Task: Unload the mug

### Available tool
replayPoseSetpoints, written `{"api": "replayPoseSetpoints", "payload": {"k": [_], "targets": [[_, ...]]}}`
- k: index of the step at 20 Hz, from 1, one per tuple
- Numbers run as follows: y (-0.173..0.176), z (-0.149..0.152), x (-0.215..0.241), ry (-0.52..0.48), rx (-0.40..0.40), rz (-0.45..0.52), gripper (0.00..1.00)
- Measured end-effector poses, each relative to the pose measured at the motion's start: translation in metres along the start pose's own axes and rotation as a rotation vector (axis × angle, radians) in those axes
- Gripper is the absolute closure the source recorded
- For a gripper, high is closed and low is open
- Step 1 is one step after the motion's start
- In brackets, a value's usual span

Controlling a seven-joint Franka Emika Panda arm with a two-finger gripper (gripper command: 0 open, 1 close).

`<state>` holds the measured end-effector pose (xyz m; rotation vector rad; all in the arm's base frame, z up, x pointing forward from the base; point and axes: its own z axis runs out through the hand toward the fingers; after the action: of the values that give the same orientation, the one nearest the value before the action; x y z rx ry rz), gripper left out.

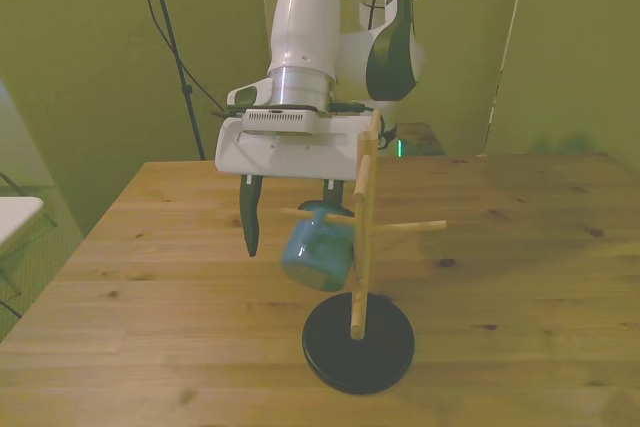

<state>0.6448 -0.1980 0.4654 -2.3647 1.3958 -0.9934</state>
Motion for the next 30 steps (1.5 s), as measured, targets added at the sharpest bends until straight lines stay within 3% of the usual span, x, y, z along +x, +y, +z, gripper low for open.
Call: {"api": "replayPoseSetpoints", "payload": {"k": [30], "targets": [[0.003,-0.020,-0.005,-0.018,0.010,-0.019,1.00]]}}
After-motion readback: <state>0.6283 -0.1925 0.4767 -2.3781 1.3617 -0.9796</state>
